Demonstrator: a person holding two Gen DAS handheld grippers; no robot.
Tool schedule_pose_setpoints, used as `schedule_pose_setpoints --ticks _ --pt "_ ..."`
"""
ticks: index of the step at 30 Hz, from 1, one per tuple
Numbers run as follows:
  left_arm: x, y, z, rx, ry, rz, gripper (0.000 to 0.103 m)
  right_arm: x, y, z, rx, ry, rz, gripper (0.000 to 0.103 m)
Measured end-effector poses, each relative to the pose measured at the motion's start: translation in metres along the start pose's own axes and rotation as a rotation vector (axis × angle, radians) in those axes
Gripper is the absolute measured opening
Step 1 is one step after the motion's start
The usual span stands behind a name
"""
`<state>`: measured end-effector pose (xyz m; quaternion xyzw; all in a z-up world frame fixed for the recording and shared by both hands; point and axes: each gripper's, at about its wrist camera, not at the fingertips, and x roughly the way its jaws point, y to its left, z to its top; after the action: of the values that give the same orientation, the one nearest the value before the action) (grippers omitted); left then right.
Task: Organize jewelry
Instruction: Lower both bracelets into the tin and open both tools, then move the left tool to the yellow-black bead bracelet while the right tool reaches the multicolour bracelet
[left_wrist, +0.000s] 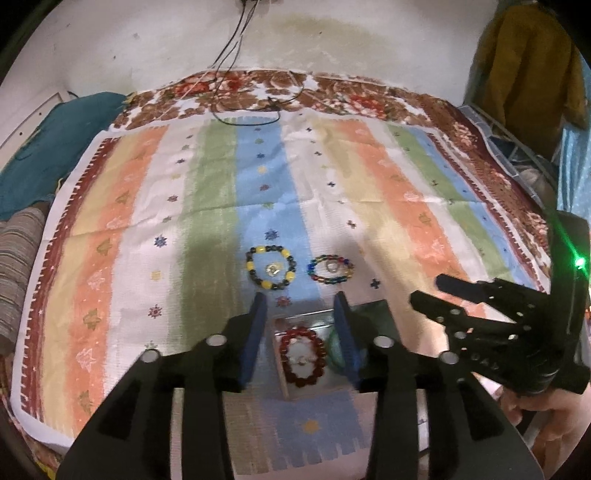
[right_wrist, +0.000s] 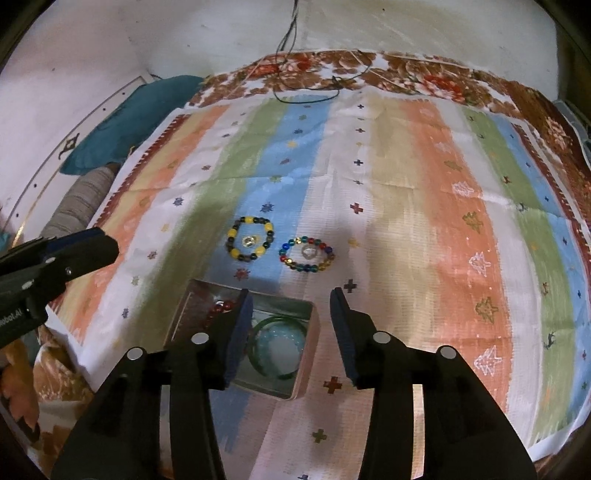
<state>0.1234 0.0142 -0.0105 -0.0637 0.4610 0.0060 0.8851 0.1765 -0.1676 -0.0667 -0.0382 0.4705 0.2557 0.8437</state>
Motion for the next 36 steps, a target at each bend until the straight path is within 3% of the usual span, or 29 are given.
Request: schedule_pose_setpoints --ticks 5,16,26,29,32,36 --pt "0.006 0.015 0.002 -0.046 0.013 0.018 0.061 0.008 -0.004 0.004 0.009 0.02 -0.006 0.055" --pt "0.032 0.036 0.006 -0.098 0.034 0.052 0.074 0.033 -0.012 0.014 0.019 0.07 -0.039 0.069" --pt "0.058 0.04 0.016 -0.079 0.041 0.08 0.081 0.047 -0.015 0.022 0.024 0.063 -0.045 0.078" --pt "0.069 0.041 0.02 -0.092 0.053 0.071 0.083 0.058 -0.018 0.024 0.032 0.087 -0.048 0.079" --pt "0.077 0.041 0.021 -0.09 0.063 0.063 0.084 0.065 -0.011 0.025 -0.051 0.078 -0.098 0.079" --pt "0.09 0.041 0.025 -0.07 0.084 0.093 0.084 0.073 -0.014 0.03 -0.03 0.092 -0.066 0.079"
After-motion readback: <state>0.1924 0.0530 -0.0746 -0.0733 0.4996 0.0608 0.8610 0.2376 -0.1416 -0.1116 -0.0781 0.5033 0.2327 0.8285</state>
